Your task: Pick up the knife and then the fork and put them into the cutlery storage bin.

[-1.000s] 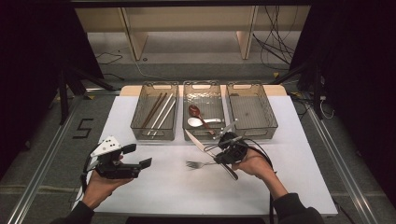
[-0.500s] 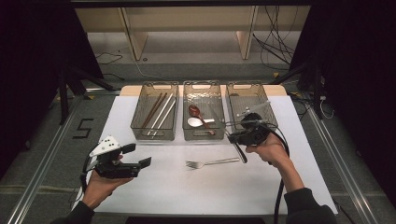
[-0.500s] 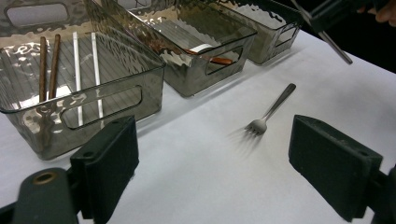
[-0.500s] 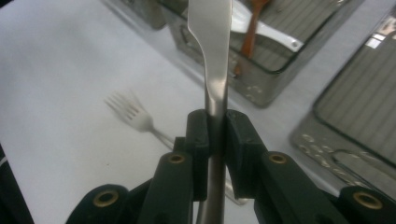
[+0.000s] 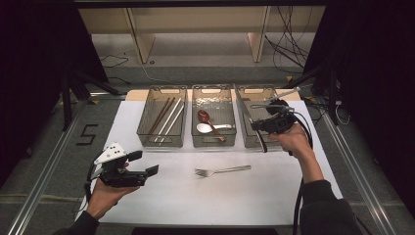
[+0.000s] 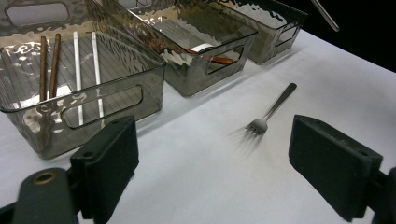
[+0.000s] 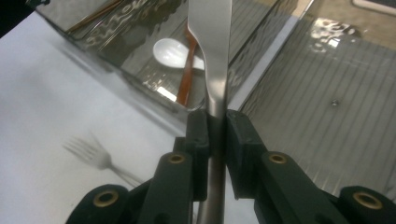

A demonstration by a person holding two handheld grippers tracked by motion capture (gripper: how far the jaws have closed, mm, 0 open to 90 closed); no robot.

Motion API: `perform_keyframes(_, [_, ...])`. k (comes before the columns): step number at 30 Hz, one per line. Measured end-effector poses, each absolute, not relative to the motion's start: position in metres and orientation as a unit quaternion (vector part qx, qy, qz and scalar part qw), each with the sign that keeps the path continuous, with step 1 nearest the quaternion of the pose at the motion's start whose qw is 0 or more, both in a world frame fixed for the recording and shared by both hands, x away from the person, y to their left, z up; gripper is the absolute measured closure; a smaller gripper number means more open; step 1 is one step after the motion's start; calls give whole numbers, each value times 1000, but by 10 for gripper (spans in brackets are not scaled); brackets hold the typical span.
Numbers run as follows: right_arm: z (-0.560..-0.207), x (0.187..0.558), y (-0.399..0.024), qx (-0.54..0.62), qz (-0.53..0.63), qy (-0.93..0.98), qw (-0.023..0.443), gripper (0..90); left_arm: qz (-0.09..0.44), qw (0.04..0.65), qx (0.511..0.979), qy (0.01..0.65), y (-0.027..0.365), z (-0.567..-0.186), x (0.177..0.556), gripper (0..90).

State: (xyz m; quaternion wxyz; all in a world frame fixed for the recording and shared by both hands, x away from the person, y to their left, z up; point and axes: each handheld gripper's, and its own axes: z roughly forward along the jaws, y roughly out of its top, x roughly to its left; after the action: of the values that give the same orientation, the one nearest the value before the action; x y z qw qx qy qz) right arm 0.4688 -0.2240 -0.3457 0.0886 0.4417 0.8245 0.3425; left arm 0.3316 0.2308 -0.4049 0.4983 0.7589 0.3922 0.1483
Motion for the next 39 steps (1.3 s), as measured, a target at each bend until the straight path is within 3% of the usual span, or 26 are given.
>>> perform_keyframes(13, [-338,503,-239,494,328,798,107,807,147,496,761,390,230,-405,332,154])
perform_keyframes(39, [-356,548,-237,561,294,768,95,807,146,499,759,391,231,-405,332,154])
